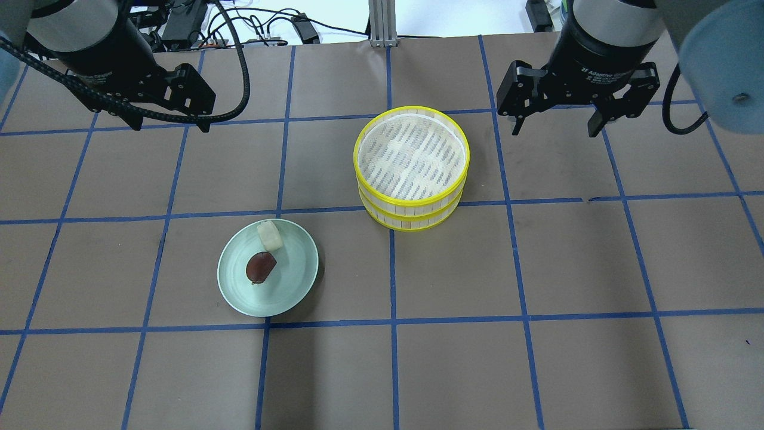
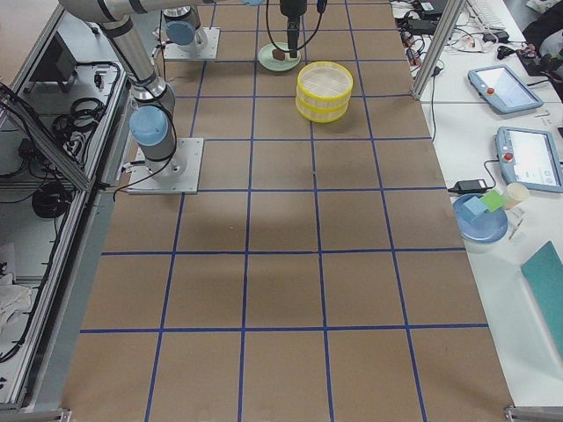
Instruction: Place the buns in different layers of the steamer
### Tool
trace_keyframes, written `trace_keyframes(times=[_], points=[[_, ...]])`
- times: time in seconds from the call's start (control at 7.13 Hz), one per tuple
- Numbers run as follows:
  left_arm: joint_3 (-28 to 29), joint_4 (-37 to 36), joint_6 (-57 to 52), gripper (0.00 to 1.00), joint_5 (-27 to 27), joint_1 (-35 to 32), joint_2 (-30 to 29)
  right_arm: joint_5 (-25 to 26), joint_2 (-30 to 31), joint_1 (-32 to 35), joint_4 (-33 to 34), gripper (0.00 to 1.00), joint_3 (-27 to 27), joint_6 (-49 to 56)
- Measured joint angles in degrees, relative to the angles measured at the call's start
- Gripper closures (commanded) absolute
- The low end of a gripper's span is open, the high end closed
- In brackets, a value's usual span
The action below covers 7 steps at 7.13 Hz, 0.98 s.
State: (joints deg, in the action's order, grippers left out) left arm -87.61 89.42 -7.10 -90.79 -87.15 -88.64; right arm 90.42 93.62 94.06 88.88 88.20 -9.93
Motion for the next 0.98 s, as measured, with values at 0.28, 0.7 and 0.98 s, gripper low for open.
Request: trace_keyframes(times=[0.28,0.7,0.98], points=[[-0.12,0.14,0.11,0.0,0.39,0.0,0.07,-0.42,0.12,-0.13,0.87,0.0,0.04,-0.04],[-0.89,-0.38,-0.04,0.0,0.36,0.3,0.16,-0.07,0.16,-0.11,1.11,0.0,0.05,0.0],[-1.0,-0.59,-0.16,0.0,0.26,1.6,0.09,0.01,0.22,-0.1,1.06,0.0,0.05,0.0]])
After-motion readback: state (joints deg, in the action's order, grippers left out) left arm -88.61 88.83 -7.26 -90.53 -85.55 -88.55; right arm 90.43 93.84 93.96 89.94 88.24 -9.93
